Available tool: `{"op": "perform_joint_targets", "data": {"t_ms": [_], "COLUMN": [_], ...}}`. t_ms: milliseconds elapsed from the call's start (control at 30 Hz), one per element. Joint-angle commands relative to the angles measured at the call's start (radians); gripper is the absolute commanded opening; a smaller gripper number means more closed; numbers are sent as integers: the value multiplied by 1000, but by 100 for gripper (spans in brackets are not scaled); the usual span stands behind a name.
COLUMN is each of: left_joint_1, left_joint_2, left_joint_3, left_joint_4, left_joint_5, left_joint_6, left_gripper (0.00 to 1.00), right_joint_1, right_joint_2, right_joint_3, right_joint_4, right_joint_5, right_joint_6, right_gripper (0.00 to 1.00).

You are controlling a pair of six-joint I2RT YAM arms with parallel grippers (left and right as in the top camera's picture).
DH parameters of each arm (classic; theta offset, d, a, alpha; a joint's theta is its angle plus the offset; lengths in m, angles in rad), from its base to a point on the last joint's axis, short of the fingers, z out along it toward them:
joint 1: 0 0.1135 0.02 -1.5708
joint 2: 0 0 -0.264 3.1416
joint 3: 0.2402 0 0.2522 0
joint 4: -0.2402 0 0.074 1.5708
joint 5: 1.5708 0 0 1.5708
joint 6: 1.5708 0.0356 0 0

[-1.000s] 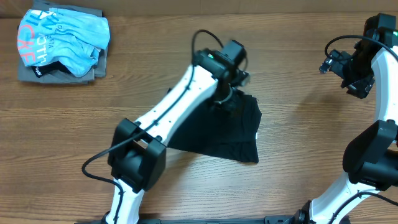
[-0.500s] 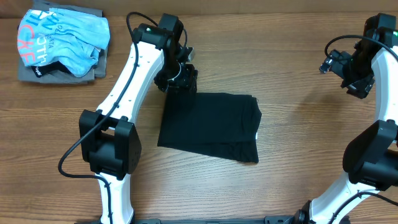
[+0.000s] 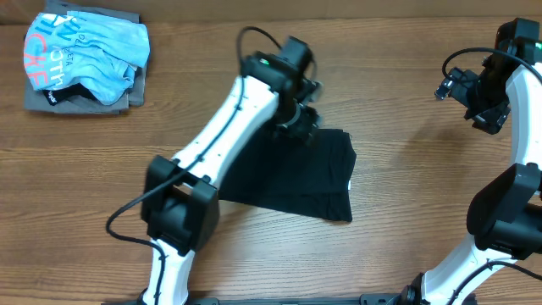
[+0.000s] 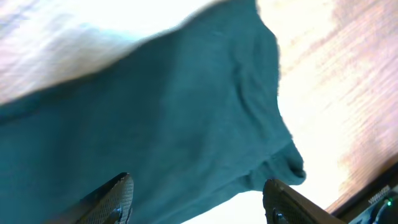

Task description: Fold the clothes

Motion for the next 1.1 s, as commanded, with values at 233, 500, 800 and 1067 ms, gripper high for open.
{"op": "perform_joint_targets", "data": {"t_ms": [233, 500, 800, 1067], "left_joint_1": [-116, -189, -298, -320], "left_joint_2": [148, 158, 162, 176], "left_joint_3": [18, 19, 19, 19], "left_joint_4": [23, 56, 86, 91], "left_joint_5": [-61, -178, -366, -412], "left_joint_6": [-71, -128, -285, -362], "left_gripper": [68, 66, 66, 66], "right_joint_1": [0, 0, 0, 0], "right_joint_2": [-1, -1, -1, -1], "right_joint_3": [-4, -4, -4, -4], "right_joint_4": [3, 3, 3, 3], "right_joint_5": [-1, -1, -1, -1], "right_joint_6": [-2, -2, -2, -2], "right_gripper": [100, 100, 100, 100]}}
